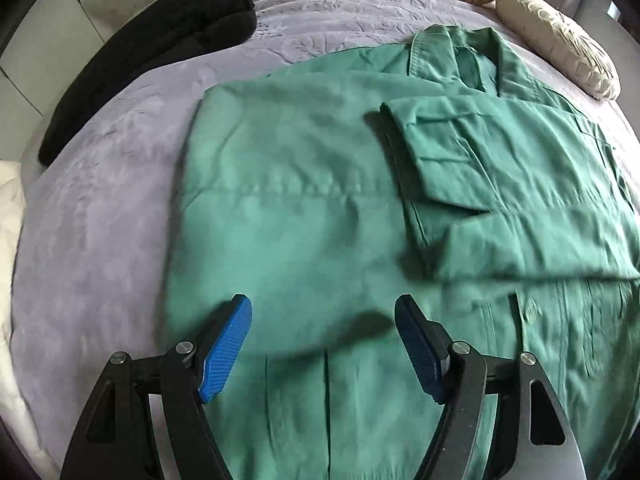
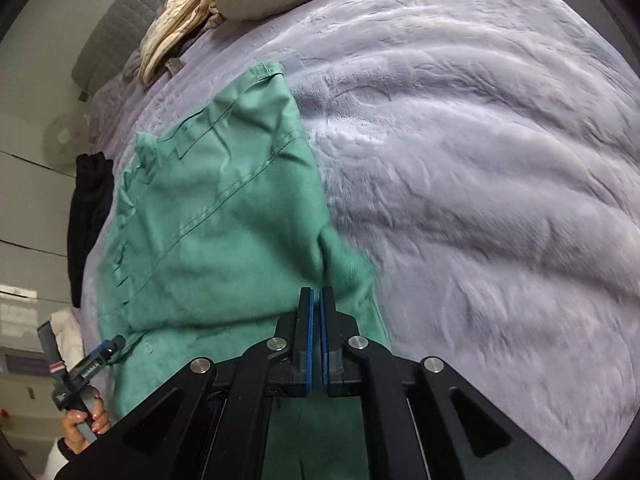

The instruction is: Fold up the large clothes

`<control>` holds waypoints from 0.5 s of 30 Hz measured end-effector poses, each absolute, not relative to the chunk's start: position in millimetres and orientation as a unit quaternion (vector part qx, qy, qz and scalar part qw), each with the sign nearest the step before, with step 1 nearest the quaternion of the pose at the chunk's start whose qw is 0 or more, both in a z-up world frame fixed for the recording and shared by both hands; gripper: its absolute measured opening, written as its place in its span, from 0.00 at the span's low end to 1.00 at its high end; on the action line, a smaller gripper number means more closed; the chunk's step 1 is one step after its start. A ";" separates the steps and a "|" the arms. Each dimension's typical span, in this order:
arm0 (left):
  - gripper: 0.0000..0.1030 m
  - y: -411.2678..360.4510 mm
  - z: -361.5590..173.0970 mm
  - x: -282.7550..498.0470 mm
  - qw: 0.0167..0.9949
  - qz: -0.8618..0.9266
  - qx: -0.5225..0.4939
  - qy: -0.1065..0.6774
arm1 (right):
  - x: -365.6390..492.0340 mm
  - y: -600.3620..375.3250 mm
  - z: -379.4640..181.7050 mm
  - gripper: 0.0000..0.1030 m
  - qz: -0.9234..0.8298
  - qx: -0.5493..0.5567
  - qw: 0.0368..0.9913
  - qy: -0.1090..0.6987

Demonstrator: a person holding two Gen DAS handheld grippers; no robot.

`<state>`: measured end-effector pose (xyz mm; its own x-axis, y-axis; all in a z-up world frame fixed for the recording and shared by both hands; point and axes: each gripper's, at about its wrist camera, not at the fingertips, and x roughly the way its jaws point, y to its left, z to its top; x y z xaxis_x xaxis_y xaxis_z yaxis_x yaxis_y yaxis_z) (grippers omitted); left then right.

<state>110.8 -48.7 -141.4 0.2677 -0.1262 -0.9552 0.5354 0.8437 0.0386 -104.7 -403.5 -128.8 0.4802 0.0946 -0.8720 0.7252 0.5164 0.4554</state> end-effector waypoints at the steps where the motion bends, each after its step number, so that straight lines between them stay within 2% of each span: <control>1: 0.73 -46.4 -136.7 104.3 0.776 -0.211 0.182 0.566 | -108.3 -401.2 -126.6 0.04 -0.211 0.446 0.737 0.463; 2: 0.74 -44.8 -131.9 97.1 0.776 -0.210 0.184 0.566 | -112.4 -397.2 -124.2 0.04 -0.206 0.450 0.734 0.464; 5: 0.92 -43.8 -122.3 72.5 0.773 -0.206 0.191 0.569 | -123.4 -388.1 -119.4 0.04 -0.193 0.463 0.727 0.470; 10: 0.92 -47.3 -109.3 44.1 0.768 -0.202 0.193 0.577 | -136.4 -373.7 -108.2 0.06 -0.173 0.472 0.719 0.480; 12: 0.92 -48.6 -104.2 34.4 0.766 -0.199 0.186 0.582 | -140.8 -370.7 -104.8 0.20 -0.169 0.475 0.716 0.483; 14: 0.92 -49.3 -96.7 21.2 0.766 -0.198 0.180 0.585 | -144.6 -368.2 -100.0 0.61 -0.168 0.476 0.714 0.485; 15: 0.92 -50.5 -91.6 14.8 0.766 -0.197 0.180 0.584 | -146.3 -367.5 -97.0 0.64 -0.167 0.477 0.715 0.483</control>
